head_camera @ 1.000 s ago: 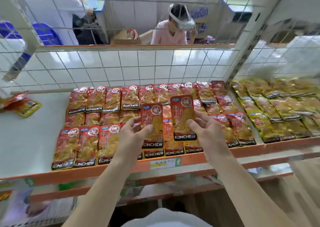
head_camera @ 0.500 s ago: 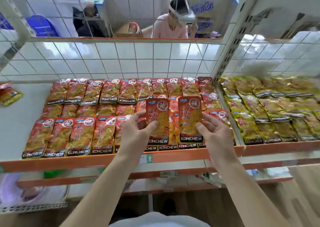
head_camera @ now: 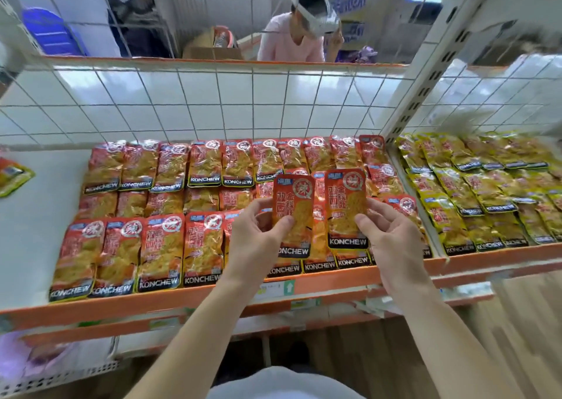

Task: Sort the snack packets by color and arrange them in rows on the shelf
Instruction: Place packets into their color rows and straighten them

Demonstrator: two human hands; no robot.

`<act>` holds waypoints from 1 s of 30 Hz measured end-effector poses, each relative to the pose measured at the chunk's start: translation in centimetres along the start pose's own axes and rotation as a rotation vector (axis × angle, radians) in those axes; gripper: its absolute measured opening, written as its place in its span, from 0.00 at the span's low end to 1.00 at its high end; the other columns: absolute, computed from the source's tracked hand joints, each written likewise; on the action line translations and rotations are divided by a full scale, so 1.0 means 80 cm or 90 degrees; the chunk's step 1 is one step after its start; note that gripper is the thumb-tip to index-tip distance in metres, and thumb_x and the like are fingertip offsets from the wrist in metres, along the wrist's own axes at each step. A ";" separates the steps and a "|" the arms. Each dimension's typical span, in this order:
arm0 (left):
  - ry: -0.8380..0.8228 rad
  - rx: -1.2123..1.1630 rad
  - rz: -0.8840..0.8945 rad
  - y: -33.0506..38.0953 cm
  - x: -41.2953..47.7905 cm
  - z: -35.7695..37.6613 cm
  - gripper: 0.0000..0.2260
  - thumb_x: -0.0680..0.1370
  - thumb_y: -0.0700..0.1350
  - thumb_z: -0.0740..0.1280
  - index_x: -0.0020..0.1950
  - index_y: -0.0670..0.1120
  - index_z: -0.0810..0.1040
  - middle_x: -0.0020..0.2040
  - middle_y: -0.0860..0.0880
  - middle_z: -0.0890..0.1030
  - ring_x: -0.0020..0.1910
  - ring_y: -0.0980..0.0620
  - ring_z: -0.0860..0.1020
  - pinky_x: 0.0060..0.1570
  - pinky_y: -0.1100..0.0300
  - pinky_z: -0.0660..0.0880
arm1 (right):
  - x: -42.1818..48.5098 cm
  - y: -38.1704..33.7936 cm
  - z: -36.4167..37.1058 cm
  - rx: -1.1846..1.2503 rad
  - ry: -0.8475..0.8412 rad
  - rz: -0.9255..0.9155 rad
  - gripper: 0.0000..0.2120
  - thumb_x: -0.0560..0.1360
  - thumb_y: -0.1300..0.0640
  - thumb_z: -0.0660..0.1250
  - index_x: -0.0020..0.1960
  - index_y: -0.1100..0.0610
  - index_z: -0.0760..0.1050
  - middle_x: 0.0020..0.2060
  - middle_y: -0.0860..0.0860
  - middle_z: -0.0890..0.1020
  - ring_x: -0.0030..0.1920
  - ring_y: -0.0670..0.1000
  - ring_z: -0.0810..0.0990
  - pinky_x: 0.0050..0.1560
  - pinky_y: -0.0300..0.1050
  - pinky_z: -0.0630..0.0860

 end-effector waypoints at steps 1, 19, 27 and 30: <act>-0.004 -0.003 0.000 0.001 0.004 -0.004 0.13 0.77 0.40 0.73 0.58 0.52 0.76 0.45 0.50 0.87 0.46 0.49 0.85 0.50 0.52 0.82 | 0.002 -0.003 0.003 -0.008 0.008 -0.006 0.16 0.78 0.62 0.69 0.65 0.54 0.77 0.43 0.41 0.87 0.49 0.42 0.85 0.57 0.43 0.79; 0.055 0.018 0.030 0.024 0.091 0.001 0.13 0.78 0.40 0.71 0.61 0.50 0.78 0.52 0.50 0.84 0.54 0.49 0.83 0.55 0.55 0.80 | 0.106 -0.037 0.036 -0.230 -0.046 -0.143 0.22 0.78 0.64 0.69 0.70 0.53 0.72 0.45 0.37 0.78 0.39 0.43 0.81 0.35 0.31 0.77; 0.093 0.330 0.165 0.037 0.139 0.046 0.29 0.79 0.37 0.68 0.78 0.55 0.66 0.69 0.57 0.73 0.64 0.60 0.71 0.63 0.67 0.66 | 0.156 -0.051 0.059 -0.371 -0.099 -0.279 0.29 0.76 0.67 0.70 0.73 0.50 0.69 0.60 0.53 0.77 0.56 0.50 0.76 0.61 0.42 0.73; 0.120 0.438 0.200 0.035 0.154 0.054 0.24 0.79 0.38 0.69 0.75 0.47 0.71 0.68 0.45 0.77 0.68 0.49 0.74 0.67 0.64 0.67 | 0.173 -0.046 0.066 -0.451 -0.115 -0.304 0.21 0.77 0.64 0.70 0.69 0.54 0.75 0.57 0.55 0.76 0.54 0.49 0.75 0.63 0.46 0.75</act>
Point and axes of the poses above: each hand's wrist, its own x-axis towards the middle knuckle, its own z-axis out of the palm, y = z × x, the point moved 5 cm from there along x, towards the middle knuckle
